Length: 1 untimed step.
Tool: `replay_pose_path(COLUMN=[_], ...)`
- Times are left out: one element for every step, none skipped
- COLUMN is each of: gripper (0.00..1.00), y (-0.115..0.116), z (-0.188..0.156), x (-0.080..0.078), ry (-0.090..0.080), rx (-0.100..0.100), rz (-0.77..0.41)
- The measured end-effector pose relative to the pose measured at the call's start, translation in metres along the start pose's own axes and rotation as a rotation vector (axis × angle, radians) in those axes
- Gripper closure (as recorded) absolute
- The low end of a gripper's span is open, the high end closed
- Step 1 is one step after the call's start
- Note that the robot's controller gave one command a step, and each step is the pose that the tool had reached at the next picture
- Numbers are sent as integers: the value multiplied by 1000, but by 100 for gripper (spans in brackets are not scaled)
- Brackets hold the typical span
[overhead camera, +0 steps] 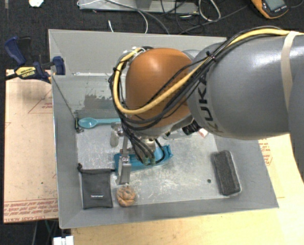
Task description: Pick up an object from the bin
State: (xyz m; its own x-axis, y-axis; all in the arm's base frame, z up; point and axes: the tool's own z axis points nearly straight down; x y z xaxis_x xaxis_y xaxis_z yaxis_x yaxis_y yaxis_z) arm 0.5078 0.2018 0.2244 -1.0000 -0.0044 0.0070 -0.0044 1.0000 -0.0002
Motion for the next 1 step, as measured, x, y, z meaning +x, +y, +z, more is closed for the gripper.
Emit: replay_pose_path(gripper=[0], y=[-1], z=[-3], x=[-2], ry=[-7], rx=[-1], rz=[4])
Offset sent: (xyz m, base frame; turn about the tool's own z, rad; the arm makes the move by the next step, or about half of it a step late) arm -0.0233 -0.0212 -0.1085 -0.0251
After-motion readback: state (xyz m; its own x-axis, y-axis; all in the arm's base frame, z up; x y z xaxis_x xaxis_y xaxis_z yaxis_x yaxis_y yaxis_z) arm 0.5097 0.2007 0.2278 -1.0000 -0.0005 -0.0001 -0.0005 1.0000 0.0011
